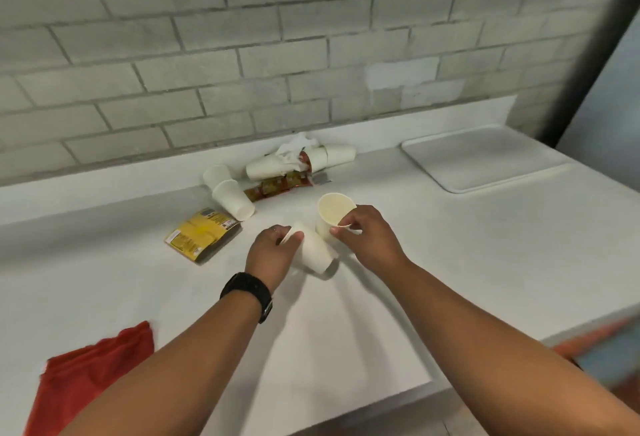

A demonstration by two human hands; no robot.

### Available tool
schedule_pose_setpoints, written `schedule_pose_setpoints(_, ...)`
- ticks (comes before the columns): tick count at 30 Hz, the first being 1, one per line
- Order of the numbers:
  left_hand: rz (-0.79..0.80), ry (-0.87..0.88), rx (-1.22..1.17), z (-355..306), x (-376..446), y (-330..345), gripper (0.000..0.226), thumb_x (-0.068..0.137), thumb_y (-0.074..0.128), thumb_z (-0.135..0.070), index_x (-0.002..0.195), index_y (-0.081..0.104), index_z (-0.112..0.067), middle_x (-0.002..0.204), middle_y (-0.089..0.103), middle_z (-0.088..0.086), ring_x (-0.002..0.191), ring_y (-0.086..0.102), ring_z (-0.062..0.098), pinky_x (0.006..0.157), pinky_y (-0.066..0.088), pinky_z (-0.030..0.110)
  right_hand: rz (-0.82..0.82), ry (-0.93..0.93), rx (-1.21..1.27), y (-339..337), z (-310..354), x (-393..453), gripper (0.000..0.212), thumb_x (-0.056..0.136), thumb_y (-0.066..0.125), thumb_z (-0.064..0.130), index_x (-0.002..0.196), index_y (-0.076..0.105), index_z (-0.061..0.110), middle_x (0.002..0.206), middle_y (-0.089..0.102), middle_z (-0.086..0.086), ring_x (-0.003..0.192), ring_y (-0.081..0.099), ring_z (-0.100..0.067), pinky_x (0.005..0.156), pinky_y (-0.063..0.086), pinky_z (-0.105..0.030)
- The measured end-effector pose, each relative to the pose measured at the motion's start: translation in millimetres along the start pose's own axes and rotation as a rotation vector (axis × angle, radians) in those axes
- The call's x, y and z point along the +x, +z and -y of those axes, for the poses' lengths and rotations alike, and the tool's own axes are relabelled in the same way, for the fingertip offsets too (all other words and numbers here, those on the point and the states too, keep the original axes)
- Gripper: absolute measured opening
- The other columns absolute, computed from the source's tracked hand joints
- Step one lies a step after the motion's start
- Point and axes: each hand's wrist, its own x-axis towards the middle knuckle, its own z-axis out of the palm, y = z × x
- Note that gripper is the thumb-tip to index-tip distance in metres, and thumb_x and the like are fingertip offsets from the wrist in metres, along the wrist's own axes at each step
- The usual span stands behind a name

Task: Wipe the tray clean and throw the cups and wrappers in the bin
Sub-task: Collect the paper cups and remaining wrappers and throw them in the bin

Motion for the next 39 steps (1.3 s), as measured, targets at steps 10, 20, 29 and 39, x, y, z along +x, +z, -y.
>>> schedule_pose_setpoints(10, 0.149, 0.180, 0.049, -59.8, -22.4, 159.0, 0.012, 0.088, 0.062, -0.026, 0.079, 0.055, -0.028, 0.140, 0.046, -0.001, 0.122, 0.048, 0.016, 0.096, 0.032, 0.022, -0.268, 0.184, 0.098, -146.4, -88.0, -65.2, 0.017, 0.082, 0.072, 0.031, 0.082, 0.062, 0.018, 0.106, 0.056, 0.004, 0.094, 0.060, -0.010, 0.073, 0.041, -0.012)
schedule_pose_setpoints(20, 0.333, 0.399, 0.033, -127.2, -122.6, 367.5, 0.007, 0.089, 0.063, -0.024, 0.092, 0.060, -0.018, 0.136, 0.047, -0.010, 0.111, 0.042, -0.006, 0.083, 0.031, 0.000, -0.593, 0.311, 0.150, -324.6, -194.7, -167.1, 0.015, 0.084, 0.071, 0.032, 0.089, 0.062, 0.020, 0.101, 0.060, 0.008, 0.088, 0.059, 0.001, 0.071, 0.041, -0.008)
schedule_pose_setpoints(29, 0.606, 0.447, 0.102, -136.0, -193.2, 537.1, 0.009, 0.088, 0.064, -0.023, 0.084, 0.059, -0.030, 0.134, 0.046, -0.010, 0.118, 0.052, 0.009, 0.098, 0.044, 0.026, -0.823, 0.710, 0.117, -436.5, -306.1, -276.9, 0.016, 0.087, 0.066, 0.037, 0.093, 0.060, 0.023, 0.097, 0.062, 0.006, 0.085, 0.059, -0.008, 0.070, 0.046, -0.023)
schedule_pose_setpoints(39, 0.753, 0.403, 0.370, -119.1, -214.9, 675.4, 0.018, 0.093, 0.056, -0.027, 0.105, 0.063, -0.016, 0.143, 0.039, -0.003, 0.128, 0.042, 0.016, 0.103, 0.030, 0.021, -0.780, 1.014, 0.096, -470.8, -418.5, -330.4, 0.035, 0.086, 0.067, 0.033, 0.117, 0.060, 0.017, 0.121, 0.061, -0.005, 0.097, 0.057, -0.020, 0.079, 0.040, -0.027)
